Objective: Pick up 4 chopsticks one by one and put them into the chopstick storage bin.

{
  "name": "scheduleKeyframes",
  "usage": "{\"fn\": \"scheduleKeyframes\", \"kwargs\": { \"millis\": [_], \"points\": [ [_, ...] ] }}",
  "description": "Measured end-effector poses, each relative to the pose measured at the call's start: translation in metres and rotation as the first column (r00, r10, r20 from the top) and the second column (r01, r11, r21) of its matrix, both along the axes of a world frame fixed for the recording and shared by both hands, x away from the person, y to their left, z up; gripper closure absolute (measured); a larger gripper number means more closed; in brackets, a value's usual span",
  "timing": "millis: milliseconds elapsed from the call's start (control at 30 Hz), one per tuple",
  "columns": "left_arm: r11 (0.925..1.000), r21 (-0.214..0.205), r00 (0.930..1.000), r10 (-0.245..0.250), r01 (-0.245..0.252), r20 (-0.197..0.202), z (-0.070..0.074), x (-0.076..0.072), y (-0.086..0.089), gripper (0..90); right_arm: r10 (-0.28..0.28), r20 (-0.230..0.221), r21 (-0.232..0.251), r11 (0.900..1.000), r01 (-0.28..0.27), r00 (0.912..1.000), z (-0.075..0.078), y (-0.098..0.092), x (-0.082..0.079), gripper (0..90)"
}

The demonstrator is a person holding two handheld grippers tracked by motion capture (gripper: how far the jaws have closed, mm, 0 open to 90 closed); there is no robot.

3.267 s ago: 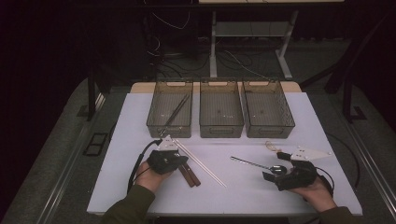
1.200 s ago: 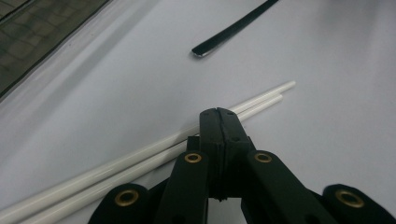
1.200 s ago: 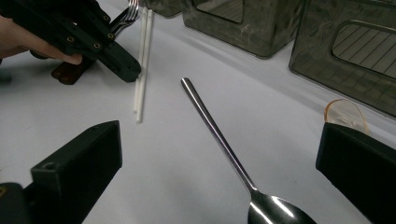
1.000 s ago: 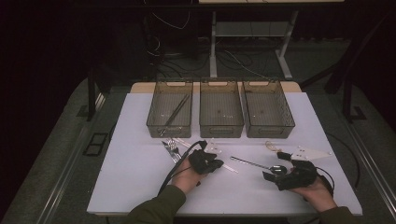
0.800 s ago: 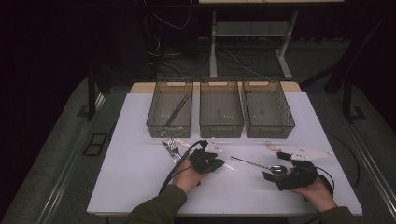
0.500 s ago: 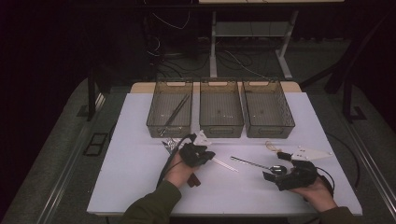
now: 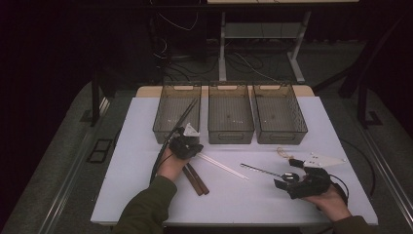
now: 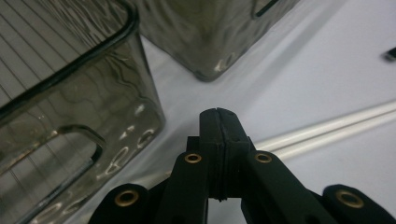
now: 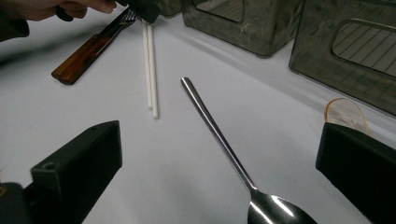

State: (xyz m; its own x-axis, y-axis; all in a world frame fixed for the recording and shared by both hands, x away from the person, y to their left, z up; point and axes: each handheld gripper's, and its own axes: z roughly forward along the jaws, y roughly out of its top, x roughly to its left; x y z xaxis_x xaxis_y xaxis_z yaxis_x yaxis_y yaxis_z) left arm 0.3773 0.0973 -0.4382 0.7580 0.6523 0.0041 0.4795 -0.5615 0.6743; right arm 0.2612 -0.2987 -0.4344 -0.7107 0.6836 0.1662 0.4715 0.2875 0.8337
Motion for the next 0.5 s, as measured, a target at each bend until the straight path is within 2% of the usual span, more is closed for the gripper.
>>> {"fn": "scheduleKeyframes", "kwargs": {
  "millis": [133,267,433,500],
  "points": [
    [0.9999,0.014,0.9999,-0.006,0.006,-0.013,-0.0051,0.0027,-0.0017,89.4,-0.002,0.001,0.003,1.0000,0.002,1.0000,0.0001,-0.0003,0.0000,0.6],
    [0.9993,0.033,0.9996,-0.020,0.021,-0.018,-0.0045,0.0010,-0.0029,89.4,-0.002,0.000,0.002,1.0000,0.002,1.0000,0.0001,-0.0003,0.0000,0.6],
    [0.9991,0.021,0.9988,-0.035,0.036,-0.033,-0.0043,-0.0033,-0.0049,89.4,-0.003,0.003,0.003,1.0000,0.003,1.0000,0.0002,-0.0006,0.0001,0.6],
    [0.9983,0.029,0.9981,-0.050,0.051,-0.036,-0.0037,-0.0058,-0.0063,89.5,-0.004,0.001,0.003,1.0000,0.004,1.0000,0.0001,-0.0006,0.0001,0.6]
  ]
}}
